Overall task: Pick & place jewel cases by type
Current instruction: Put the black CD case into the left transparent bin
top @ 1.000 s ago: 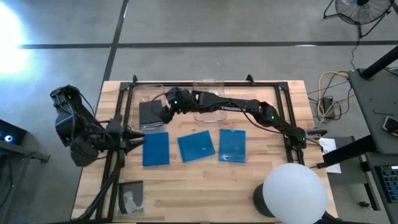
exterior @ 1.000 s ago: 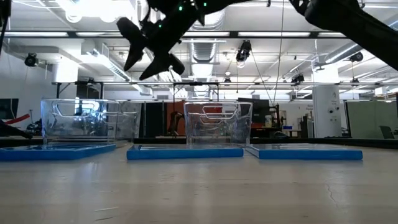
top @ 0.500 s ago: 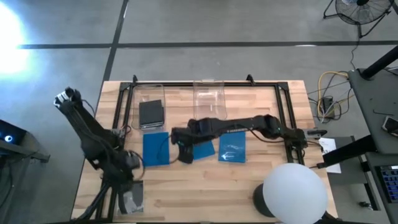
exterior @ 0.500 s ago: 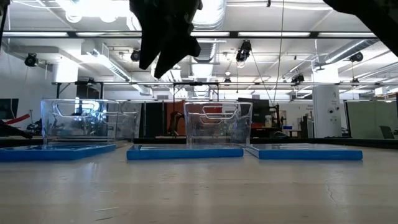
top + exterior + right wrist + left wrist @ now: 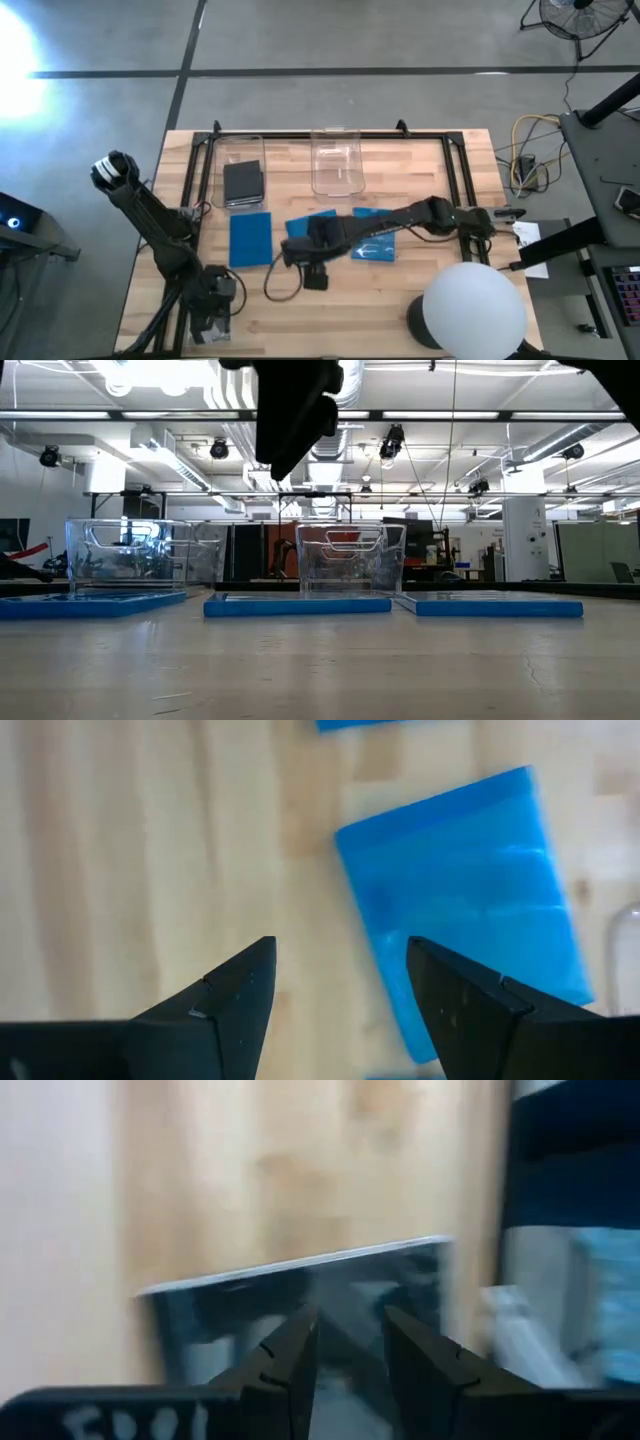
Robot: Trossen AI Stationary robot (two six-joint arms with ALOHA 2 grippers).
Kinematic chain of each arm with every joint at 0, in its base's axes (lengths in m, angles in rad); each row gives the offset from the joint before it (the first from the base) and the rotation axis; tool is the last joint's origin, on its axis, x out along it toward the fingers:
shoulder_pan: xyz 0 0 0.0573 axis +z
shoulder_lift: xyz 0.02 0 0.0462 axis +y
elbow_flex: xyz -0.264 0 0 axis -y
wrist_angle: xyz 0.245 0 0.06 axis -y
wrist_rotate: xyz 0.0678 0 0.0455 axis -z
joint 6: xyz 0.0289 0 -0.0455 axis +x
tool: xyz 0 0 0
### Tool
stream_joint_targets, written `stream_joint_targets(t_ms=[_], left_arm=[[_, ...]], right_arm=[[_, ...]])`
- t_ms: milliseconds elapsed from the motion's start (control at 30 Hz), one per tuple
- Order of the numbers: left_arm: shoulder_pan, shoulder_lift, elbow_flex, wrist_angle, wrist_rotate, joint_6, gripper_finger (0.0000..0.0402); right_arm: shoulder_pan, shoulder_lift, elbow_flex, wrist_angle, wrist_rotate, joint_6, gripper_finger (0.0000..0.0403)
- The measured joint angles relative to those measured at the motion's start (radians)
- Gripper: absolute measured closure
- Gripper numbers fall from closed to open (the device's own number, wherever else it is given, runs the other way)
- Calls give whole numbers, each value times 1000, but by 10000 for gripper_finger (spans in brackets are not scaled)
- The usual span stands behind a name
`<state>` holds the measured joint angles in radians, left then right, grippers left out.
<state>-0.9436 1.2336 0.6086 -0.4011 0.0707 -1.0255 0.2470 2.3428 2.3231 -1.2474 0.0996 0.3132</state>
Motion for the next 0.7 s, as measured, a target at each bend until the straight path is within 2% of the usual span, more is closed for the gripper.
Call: stream_joint_targets(t_ms=[167,267,533,700], left_arm=[[0,-4,0,-196,-94,-85,307],[0,-17,-1,-254,-122,-123,307],[-11,-20,-5,-242,-109,-77,307],[-16,-14,-19,-236,-110,-72,307]], right_arm=[[49,0,-46,-1,110,66,181],[72,0,-80,1,164,103,181],[96,2,-152,5,200,200,182],[96,2,-164,3,265,289,182]])
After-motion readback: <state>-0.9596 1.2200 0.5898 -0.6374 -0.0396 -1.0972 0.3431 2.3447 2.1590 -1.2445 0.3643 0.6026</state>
